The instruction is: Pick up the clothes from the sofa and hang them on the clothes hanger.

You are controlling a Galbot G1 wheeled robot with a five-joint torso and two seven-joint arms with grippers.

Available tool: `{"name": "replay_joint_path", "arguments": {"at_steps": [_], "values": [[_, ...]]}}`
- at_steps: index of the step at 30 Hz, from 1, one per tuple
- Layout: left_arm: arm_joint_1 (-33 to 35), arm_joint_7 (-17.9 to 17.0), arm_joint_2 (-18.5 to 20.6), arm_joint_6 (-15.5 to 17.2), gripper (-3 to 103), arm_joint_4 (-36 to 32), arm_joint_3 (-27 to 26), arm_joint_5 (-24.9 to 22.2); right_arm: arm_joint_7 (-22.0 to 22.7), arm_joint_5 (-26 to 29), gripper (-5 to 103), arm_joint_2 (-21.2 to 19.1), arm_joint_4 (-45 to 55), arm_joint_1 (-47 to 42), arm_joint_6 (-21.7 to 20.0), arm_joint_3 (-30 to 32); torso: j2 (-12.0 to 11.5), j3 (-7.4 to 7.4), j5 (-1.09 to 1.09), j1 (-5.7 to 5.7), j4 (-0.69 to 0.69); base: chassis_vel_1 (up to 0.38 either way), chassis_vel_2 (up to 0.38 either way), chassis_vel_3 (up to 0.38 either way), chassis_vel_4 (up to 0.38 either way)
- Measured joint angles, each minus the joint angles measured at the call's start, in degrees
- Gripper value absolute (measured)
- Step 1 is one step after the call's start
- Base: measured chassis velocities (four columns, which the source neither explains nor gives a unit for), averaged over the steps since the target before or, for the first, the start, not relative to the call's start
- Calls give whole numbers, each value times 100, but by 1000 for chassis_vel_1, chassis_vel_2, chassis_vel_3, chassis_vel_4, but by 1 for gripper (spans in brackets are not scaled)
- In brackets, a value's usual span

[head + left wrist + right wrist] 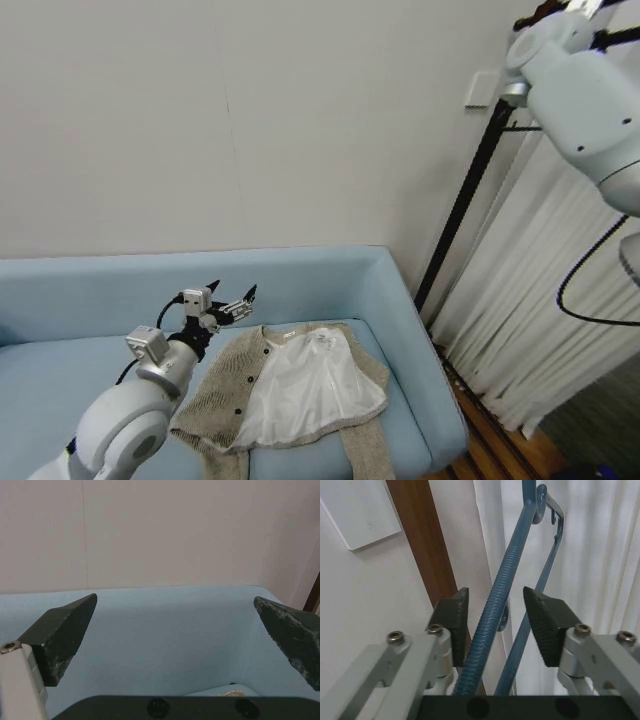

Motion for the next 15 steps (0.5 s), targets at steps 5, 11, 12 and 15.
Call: {"name": "replay_joint_path", "arguments": {"at_steps": [5, 11, 12, 15], "values": [[-9, -1, -29, -26, 100, 5, -1, 5, 7, 35, 15, -30, 27, 8, 7, 1, 0, 0, 0, 0, -1, 0, 0, 0, 0], [83, -4, -113, -37, 100, -43, -7, 39, 259, 43, 8, -216, 547, 21, 50, 89, 0, 0, 1, 0, 0, 0, 0, 0, 0], [82, -4, -113, -37, 100, -47, -6, 41, 260, 16, 8, -252, 633, 49, 54, 56, 0, 0, 0, 0, 1, 0, 0, 0, 0], [66, -4, -118, -37, 100, -53, 0, 42, 263, -1, 8, -377, 868, 108, 55, -73, 0, 0, -2, 0, 1, 0, 0, 0, 0]]}}
